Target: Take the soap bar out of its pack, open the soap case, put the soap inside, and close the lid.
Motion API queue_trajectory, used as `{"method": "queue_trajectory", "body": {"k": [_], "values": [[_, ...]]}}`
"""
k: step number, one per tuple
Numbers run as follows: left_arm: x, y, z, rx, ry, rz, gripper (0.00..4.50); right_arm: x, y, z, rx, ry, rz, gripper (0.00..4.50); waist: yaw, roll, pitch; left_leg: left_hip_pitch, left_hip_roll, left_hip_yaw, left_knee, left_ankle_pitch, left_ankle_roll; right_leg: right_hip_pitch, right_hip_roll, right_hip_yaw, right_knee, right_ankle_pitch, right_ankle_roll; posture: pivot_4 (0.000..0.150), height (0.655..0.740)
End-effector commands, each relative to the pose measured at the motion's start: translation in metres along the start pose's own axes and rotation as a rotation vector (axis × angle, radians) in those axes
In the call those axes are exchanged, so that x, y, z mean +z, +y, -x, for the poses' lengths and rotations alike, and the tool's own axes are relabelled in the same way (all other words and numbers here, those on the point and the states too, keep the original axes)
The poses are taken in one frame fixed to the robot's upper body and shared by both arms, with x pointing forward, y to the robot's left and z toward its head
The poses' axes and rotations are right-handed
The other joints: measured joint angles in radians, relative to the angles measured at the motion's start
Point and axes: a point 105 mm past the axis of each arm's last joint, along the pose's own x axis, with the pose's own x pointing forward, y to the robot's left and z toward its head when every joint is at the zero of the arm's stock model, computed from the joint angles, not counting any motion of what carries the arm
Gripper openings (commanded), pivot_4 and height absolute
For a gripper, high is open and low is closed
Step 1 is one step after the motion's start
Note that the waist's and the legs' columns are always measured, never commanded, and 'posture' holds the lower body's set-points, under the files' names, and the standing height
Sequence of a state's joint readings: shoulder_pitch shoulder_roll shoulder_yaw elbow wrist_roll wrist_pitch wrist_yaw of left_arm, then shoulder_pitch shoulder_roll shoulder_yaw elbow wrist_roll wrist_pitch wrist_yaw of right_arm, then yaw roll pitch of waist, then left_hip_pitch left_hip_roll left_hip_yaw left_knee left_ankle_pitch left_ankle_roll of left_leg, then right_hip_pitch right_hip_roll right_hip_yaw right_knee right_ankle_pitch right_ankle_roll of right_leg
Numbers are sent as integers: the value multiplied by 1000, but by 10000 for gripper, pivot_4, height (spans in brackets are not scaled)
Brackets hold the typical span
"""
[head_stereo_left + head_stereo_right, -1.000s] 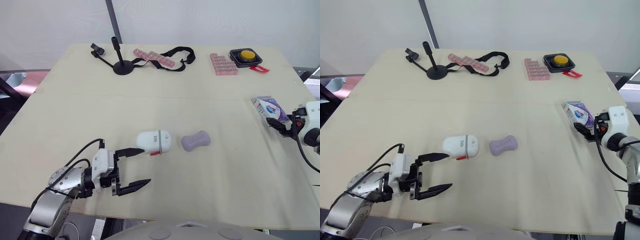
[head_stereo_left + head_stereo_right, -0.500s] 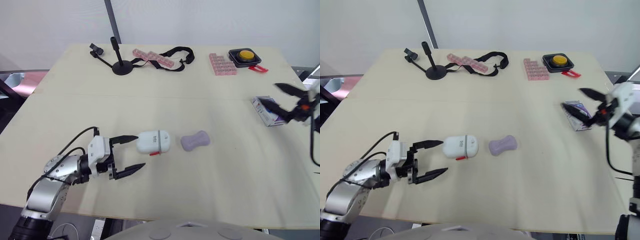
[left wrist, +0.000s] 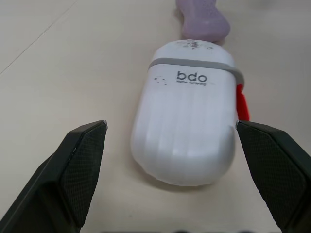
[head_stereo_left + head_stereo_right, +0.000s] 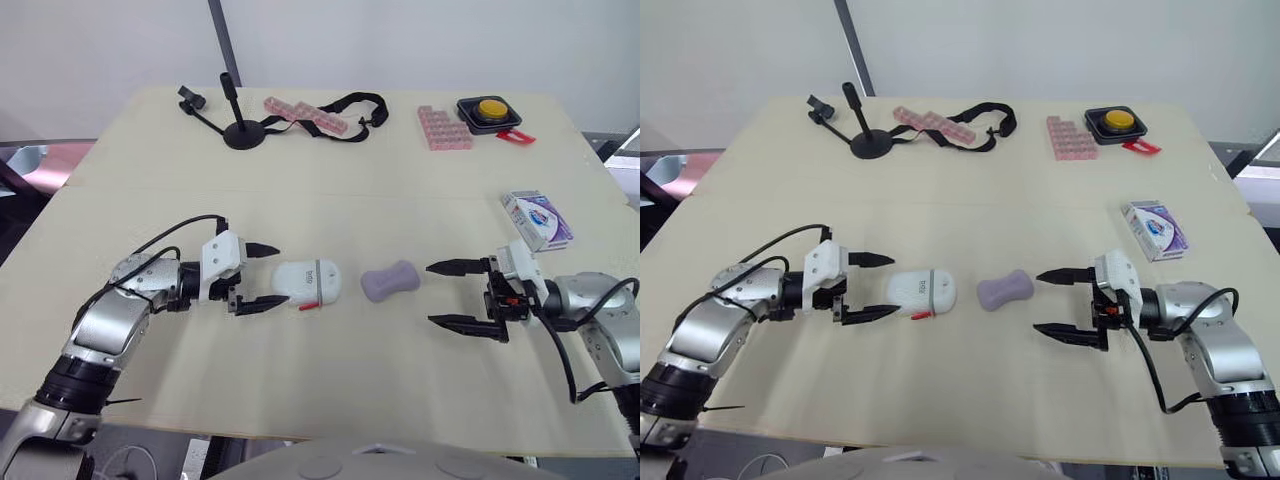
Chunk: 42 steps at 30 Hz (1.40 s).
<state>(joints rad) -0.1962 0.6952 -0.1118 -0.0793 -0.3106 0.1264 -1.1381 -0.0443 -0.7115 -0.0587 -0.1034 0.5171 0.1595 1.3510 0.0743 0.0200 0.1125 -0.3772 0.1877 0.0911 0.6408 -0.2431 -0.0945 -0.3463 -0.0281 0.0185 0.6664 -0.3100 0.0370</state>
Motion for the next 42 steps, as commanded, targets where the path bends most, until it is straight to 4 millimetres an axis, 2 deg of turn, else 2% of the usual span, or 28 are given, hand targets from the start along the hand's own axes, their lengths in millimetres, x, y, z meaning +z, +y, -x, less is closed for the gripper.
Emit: {"method": "queue_trajectory", "body": {"k": [1, 10, 18, 30, 39, 42], "values": [[-3, 5, -6, -24, 25, -38, 45000, 12, -5, -6, -4, -9, 74, 44320, 2, 0, 0, 0, 0, 0, 0, 0, 0, 1, 0, 0, 0, 0, 0, 1500, 7400], [-1, -4, -19, -138, 21, -42, 45000, 12, -8, -6, -22, 8, 74, 44320, 8, 0, 0, 0, 0, 0, 0, 0, 0, 1, 0, -1, 1, 0, 0, 1500, 7400], [0, 1, -26, -140, 23, -77, 45000, 10, -7, -8, -28, 0, 61, 44320, 7, 0, 0, 0, 0, 0, 0, 0, 0, 1, 0, -1, 1, 0, 0, 1500, 7400], [3, -8, -31, -180, 11, -95, 45000, 8, -5, -3, -38, -32, 16, 44320, 7, 0, 0, -3, 0, 0, 0, 0, 0, 1, 0, -1, 1, 0, 0, 1500, 7400], [5, -8, -33, -187, 5, -94, 45000, -6, -6, 34, -135, -48, 33, 44320, 12, -1, 0, -5, -1, 0, 0, 0, 0, 1, -1, -2, 0, 0, 0, 1500, 7400], [5, -7, -34, -184, 6, -96, 45000, -11, -3, 39, -143, -35, 54, 44320, 8, -1, 0, -5, -1, 0, 0, 0, 0, 1, -1, -2, 0, 0, 0, 1500, 7400]]}}
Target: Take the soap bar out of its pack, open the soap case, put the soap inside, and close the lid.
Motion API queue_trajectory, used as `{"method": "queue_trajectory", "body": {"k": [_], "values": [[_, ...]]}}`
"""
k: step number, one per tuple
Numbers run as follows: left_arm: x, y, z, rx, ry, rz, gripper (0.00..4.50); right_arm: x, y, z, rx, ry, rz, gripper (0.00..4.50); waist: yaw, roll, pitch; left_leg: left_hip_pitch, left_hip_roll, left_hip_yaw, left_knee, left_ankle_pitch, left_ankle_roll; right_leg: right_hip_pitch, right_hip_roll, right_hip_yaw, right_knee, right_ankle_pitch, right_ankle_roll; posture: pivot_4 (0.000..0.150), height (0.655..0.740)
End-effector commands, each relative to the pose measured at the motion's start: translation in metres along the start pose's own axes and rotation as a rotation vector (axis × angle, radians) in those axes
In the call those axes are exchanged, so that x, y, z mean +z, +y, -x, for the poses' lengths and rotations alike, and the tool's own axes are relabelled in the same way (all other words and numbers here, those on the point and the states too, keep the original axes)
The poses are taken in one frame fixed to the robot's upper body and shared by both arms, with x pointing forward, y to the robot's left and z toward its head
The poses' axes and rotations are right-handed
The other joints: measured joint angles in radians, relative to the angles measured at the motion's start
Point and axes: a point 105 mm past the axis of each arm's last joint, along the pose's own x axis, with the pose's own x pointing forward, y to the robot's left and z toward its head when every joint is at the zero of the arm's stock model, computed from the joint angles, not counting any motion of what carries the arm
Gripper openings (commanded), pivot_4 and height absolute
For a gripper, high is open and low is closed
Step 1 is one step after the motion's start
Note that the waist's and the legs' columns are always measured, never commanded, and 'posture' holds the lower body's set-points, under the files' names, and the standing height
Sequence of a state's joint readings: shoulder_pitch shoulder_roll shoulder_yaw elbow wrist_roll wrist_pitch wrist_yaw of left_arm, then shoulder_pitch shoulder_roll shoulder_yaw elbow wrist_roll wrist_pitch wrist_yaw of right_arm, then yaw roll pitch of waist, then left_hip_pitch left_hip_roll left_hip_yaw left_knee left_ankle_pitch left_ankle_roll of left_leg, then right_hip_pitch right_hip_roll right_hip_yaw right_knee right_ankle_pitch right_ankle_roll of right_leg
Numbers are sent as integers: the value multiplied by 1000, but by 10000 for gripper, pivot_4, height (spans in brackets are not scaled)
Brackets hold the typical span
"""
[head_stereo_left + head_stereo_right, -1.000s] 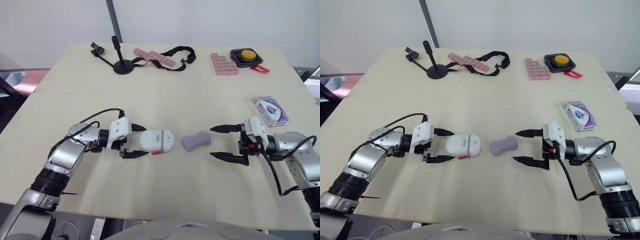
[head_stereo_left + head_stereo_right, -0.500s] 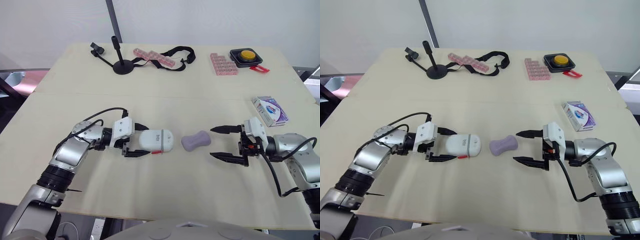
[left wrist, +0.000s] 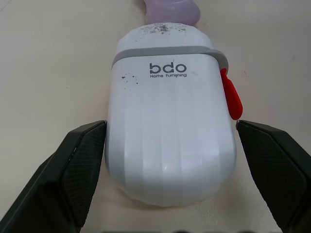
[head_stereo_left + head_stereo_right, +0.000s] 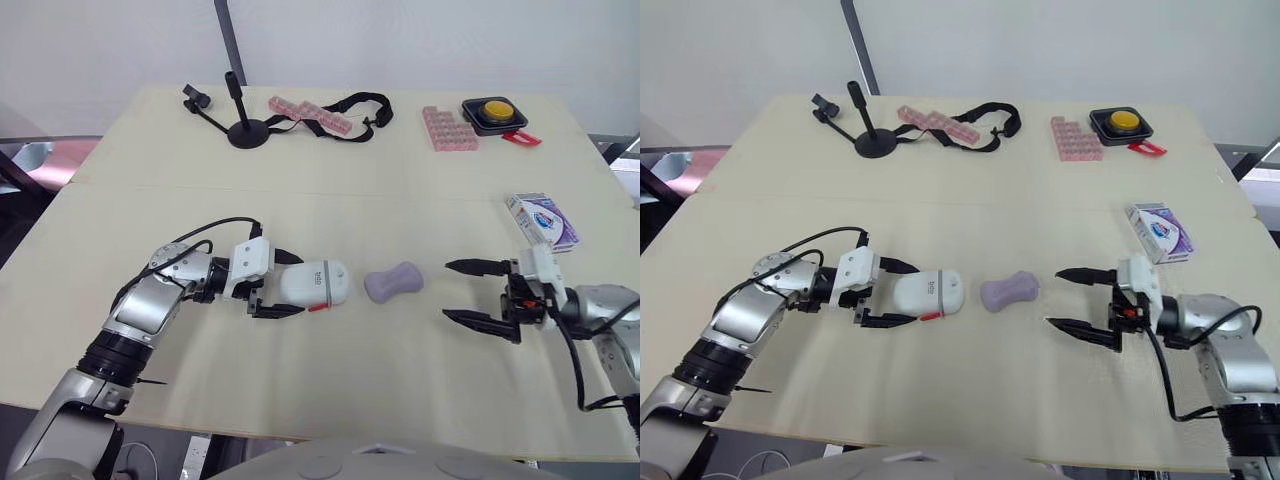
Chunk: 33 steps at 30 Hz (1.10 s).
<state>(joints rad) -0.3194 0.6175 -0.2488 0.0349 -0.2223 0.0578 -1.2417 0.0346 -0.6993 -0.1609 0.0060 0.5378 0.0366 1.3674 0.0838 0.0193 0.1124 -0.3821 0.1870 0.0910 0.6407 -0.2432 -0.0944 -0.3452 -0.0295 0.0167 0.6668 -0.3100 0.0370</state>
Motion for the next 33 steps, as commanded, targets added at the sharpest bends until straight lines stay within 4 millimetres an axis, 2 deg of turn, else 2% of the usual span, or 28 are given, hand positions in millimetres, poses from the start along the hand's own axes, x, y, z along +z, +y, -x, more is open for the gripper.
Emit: {"method": "queue_trajectory", "body": {"k": [1, 11, 22, 23, 25, 33], "values": [[6, 4, 1, 9, -5, -30, 45000, 3, 0, 9, -13, 1, 66, 44320, -3, 0, 0, 0, 0, 0, 0, 0, 0, 0, 0, 0, 0, 0, 0, 1500, 7400], [1, 8, -2, 23, 15, -33, 45000, -2, 5, 7, -17, 4, 89, 44320, -3, 0, 0, 0, 0, 0, 0, 0, 0, 0, 0, 0, 0, 0, 0, 1500, 7400], [0, 7, -2, 24, 5, -24, 45000, -5, 0, 7, -20, 12, 83, 44320, -2, 0, 0, 0, 0, 0, 0, 0, 0, 0, 0, 0, 0, 0, 0, 1500, 7400], [0, 7, -2, 22, 5, -24, 39520, -5, 0, 7, -20, 12, 83, 45000, -3, 0, 0, 0, 0, 0, 0, 0, 0, 0, 0, 0, 0, 0, 0, 1500, 7400], [-1, 6, -2, 20, 5, -24, 34706, -5, 0, 7, -18, 13, 83, 45000, -3, 0, 0, 0, 0, 0, 0, 0, 0, 0, 0, 0, 0, 0, 0, 1500, 7400], [-1, 8, 0, 37, 8, -53, 34705, 2, -1, 4, -17, 9, 76, 45000, -3, 0, 0, 0, 0, 0, 0, 0, 0, 0, 0, 0, 0, 0, 0, 1500, 7400]]}}
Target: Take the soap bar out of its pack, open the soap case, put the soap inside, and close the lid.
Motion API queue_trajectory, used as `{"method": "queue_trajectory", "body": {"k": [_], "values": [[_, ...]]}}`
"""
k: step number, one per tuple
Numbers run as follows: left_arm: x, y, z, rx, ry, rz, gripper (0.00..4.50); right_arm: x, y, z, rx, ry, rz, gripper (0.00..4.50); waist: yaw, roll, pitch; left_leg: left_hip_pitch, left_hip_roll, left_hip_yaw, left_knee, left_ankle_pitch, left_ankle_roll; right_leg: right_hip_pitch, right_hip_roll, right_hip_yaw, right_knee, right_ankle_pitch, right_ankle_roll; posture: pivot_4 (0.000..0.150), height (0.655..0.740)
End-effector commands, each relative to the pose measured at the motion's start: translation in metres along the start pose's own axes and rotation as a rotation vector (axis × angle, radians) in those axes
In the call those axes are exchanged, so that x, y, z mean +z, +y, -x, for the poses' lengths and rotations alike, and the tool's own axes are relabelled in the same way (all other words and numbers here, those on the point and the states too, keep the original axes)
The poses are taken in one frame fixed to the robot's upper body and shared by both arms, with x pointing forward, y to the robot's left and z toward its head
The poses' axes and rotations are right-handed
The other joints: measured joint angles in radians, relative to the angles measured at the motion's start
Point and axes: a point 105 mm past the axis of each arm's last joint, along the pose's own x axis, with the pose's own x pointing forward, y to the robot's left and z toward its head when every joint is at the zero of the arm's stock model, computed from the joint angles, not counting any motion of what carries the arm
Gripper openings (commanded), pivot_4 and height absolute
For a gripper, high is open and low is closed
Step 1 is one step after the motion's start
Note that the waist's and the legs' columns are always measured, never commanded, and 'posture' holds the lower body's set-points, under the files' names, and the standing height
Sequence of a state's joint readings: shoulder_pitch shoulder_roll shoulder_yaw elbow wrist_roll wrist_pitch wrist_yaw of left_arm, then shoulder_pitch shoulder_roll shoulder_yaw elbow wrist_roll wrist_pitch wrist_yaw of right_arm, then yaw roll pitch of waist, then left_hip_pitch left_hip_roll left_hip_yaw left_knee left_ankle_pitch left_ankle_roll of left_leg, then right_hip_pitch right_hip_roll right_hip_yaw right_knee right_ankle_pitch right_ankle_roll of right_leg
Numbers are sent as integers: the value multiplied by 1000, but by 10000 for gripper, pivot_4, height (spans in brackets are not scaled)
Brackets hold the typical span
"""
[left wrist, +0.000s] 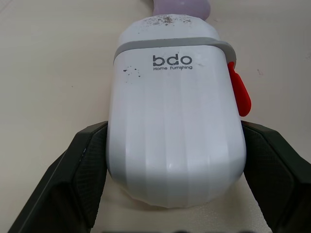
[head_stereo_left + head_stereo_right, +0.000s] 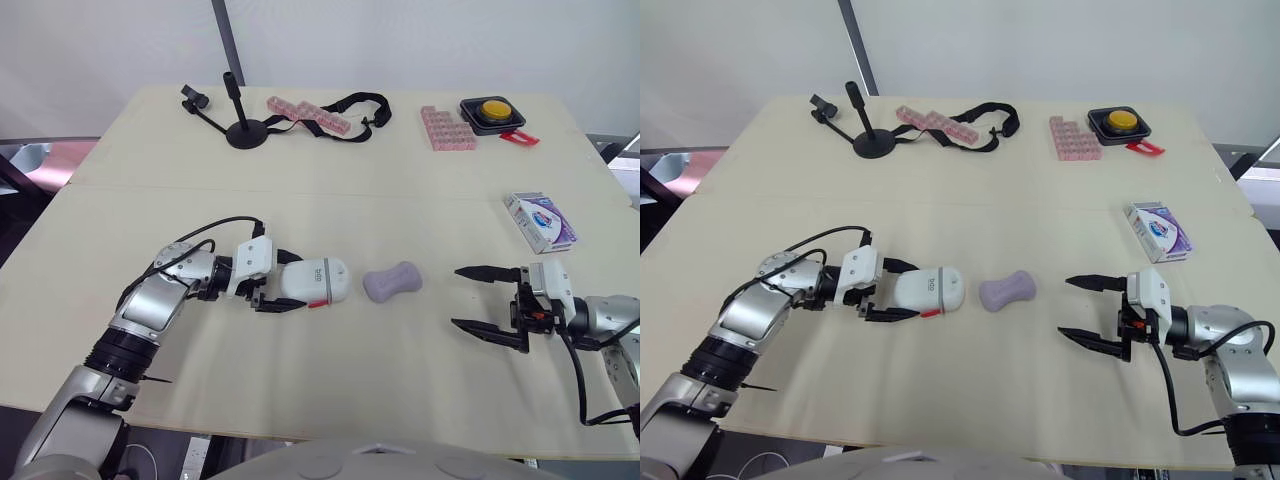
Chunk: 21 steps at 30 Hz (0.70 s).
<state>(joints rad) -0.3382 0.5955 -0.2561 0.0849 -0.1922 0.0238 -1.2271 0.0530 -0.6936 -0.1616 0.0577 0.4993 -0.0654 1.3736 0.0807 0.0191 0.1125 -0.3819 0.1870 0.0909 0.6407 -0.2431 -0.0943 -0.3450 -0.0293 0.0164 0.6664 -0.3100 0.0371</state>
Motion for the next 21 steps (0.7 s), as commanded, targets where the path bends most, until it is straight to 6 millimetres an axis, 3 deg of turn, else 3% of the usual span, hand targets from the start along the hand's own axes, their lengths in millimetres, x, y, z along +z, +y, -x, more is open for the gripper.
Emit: {"method": "queue_trajectory", "body": {"k": [1, 6, 11, 16, 21], "values": [[4, 4, 5, 26, -7, -58, 34705, 16, -2, -3, 5, -23, 25, 45000, 0, 0, 0, 0, 0, 0, 0, 0, 0, 0, 0, 0, 0, 0, 0, 1500, 7400], [21, 11, 15, 94, -77, -188, 34705, 51, -7, -13, 5, -68, -153, 45000, 1, 0, 0, 1, 0, 0, 0, 0, 0, 0, 0, 0, -2, 0, 0, 1500, 7400], [49, 13, 18, 167, -169, -406, 34705, 86, 3, -41, 61, -27, -463, 45000, 7, 0, 0, 6, 0, 0, -2, 0, 0, 4, 1, 1, -6, 0, 1, 1500, 7400], [66, 6, 7, 192, -238, -525, 34705, 99, 9, -69, 83, -22, -658, 45000, 31, 0, 0, 8, 1, -1, -5, 0, -1, 5, 2, 0, -7, 0, 1, 1500, 7400], [69, 2, 0, 195, -262, -562, 34705, 100, 10, -84, 79, -24, -760, 45000, 59, 0, 0, 6, 1, -1, -4, 0, -1, 1, 3, 1, -4, 0, 1, 1500, 7400]]}}
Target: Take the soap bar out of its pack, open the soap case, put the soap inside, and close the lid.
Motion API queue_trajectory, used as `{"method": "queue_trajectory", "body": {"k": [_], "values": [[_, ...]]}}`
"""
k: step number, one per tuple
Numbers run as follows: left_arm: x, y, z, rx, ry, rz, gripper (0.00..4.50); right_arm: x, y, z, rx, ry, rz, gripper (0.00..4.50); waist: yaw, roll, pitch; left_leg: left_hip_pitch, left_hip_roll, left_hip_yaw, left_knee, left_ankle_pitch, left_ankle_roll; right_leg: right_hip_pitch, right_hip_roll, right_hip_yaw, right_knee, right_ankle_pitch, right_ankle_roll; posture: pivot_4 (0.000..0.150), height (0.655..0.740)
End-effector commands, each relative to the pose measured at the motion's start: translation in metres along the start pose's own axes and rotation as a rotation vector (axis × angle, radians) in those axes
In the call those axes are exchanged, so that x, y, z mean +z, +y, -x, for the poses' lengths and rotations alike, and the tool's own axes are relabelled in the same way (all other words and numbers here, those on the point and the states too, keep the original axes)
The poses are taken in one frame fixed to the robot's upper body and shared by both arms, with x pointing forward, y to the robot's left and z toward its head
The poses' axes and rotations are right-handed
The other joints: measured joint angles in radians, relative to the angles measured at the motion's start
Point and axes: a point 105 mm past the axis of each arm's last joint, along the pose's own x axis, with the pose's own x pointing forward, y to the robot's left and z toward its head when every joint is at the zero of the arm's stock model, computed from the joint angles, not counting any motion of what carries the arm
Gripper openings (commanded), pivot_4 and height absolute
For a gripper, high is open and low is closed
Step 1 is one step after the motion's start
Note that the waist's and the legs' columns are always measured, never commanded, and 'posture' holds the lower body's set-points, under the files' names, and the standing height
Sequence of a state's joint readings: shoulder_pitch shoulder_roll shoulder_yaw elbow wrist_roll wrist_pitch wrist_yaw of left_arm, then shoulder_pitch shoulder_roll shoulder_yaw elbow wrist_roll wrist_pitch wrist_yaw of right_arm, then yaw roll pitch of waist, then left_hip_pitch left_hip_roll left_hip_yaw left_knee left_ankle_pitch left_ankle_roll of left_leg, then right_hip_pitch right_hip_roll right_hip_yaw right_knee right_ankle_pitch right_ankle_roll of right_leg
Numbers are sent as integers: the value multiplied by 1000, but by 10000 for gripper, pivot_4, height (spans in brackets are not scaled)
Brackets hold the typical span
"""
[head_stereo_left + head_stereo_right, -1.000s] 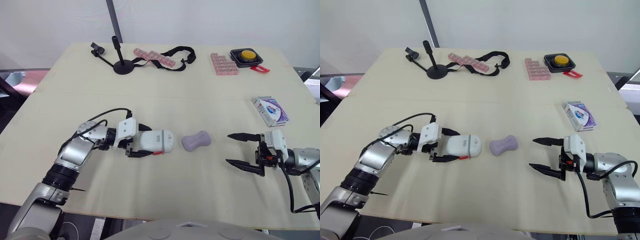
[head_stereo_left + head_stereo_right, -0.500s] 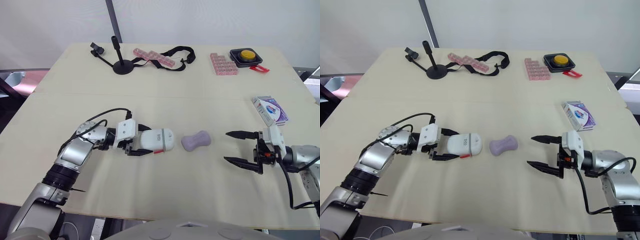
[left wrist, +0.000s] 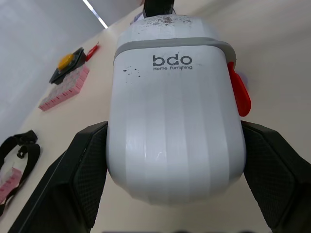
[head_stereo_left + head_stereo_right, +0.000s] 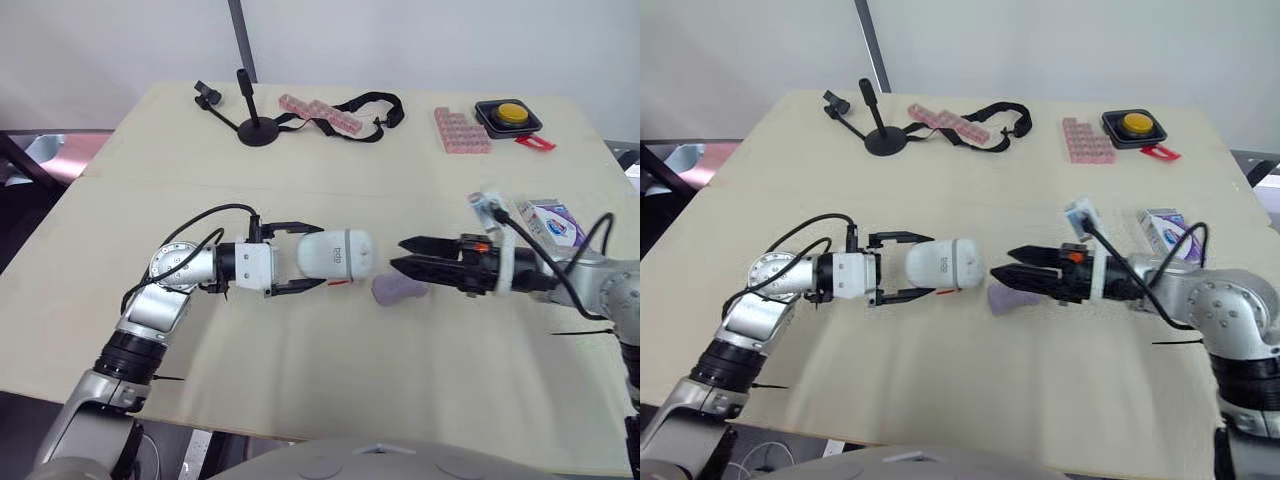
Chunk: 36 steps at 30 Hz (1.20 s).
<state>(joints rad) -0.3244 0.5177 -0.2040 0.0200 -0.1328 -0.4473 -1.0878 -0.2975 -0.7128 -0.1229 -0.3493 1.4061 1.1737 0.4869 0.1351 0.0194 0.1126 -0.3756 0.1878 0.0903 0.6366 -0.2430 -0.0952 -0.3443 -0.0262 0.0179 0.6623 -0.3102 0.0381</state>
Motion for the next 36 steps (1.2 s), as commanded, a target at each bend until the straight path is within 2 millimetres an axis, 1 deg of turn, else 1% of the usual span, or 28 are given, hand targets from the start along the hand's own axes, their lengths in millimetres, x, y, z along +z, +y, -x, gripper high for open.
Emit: {"method": "queue_trajectory", "body": {"k": [1, 3, 10, 20, 24, 28, 29, 36], "values": [[11, 5, -3, 27, -36, -85, 34705, 3, 3, -7, 4, -9, -51, 45000, 7, 0, 0, -1, 0, 0, 0, 0, 0, -1, 0, 1, 1, 0, 0, 1500, 7400], [13, 5, -5, 26, -46, -109, 34705, 3, 2, -13, 8, -13, -89, 45000, 9, 0, 0, -2, 0, 0, 0, 0, 0, -2, 0, 1, 1, 0, 0, 1500, 7400], [14, 6, -8, 37, -55, -110, 34705, -1, 6, -20, 27, 7, -134, 45000, 4, 0, 0, -3, 0, 0, 1, 0, -2, -4, 0, 1, 3, 0, 1, 1500, 7400], [15, 4, -10, 33, -62, -92, 34705, 2, 6, -22, 23, -13, -154, 45000, 4, 0, 0, -3, 0, 0, 1, 0, -3, -4, 0, 1, 3, -1, 1, 1500, 7400], [15, 4, -10, 33, -61, -87, 34705, 5, 5, -21, 22, -23, -157, 33841, 4, 0, 0, -4, 0, 0, 1, 0, -3, -5, 0, 1, 3, -1, 1, 1500, 7400], [15, 4, -10, 34, -58, -83, 34705, 6, 5, -22, 30, -27, -165, 20855, 5, 0, 0, -5, 0, 0, 1, 0, -3, -5, 0, 1, 3, -1, 1, 1500, 7400], [15, 4, -10, 34, -58, -82, 34705, 6, 5, -23, 33, -27, -166, 19927, 5, 0, 0, -5, 0, 0, 1, 0, -3, -5, 0, 1, 3, -1, 1, 1500, 7400], [14, 4, -10, 40, -50, -68, 34705, 4, 8, -22, 55, -20, -170, 19927, 5, 0, 0, -6, 0, 0, 2, 0, -3, -6, 0, 1, 4, -1, 2, 1500, 7400]]}}
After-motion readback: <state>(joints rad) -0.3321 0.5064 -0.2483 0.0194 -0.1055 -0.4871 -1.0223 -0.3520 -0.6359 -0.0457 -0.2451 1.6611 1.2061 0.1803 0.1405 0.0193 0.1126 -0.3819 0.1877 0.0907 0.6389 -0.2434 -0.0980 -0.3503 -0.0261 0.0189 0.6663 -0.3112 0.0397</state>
